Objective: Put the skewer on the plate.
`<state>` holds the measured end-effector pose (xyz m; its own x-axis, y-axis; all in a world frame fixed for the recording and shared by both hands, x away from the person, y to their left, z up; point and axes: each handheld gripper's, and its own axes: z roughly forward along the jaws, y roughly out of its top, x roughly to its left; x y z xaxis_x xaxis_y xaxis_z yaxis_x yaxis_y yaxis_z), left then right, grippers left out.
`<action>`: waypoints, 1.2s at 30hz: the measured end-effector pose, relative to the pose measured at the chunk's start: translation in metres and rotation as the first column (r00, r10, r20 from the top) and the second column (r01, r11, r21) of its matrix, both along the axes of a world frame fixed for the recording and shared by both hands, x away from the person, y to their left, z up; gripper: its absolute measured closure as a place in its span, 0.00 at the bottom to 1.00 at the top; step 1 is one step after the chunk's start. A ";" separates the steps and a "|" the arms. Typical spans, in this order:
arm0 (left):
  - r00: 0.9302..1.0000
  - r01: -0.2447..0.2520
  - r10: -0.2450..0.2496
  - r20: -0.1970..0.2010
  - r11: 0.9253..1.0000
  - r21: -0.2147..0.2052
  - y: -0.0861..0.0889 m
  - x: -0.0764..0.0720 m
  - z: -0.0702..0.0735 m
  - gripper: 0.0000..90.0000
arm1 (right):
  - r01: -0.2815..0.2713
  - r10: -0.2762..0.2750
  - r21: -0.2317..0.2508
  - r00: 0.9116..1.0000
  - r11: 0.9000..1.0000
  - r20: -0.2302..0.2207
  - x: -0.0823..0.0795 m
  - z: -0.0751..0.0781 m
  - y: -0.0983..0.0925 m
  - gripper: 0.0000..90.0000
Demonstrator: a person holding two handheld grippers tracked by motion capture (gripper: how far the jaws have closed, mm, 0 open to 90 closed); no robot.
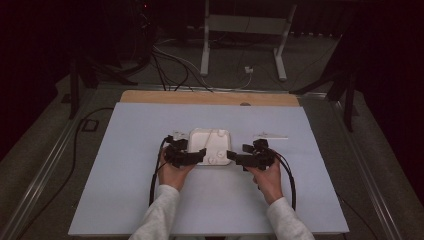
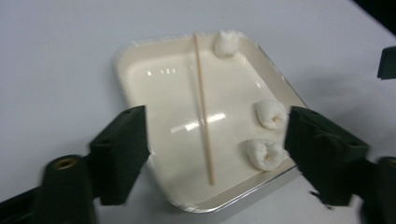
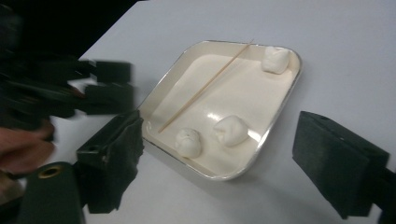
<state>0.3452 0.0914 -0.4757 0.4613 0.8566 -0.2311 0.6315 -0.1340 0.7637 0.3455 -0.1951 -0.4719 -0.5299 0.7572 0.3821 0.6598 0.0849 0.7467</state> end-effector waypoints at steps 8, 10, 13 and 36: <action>0.990 0.011 -0.012 0.138 1.000 0.005 0.050 -0.035 0.022 0.01 | -0.007 0.013 -0.069 0.996 0.998 0.086 -0.017 0.008 -0.017 0.04; 0.984 0.004 -0.005 0.176 1.000 0.008 0.063 -0.044 0.026 0.01 | -0.002 0.013 -0.096 0.993 0.995 0.117 -0.024 0.010 -0.023 0.03; 0.974 0.001 0.003 0.225 1.000 -0.014 0.082 -0.057 0.031 0.01 | 0.003 0.013 -0.105 0.988 0.994 0.152 -0.034 0.011 -0.034 0.02; 0.919 -0.103 0.108 0.380 0.994 -0.034 0.151 -0.116 0.014 0.01 | 0.159 -0.130 -0.070 0.941 0.985 0.314 -0.089 -0.009 -0.114 0.00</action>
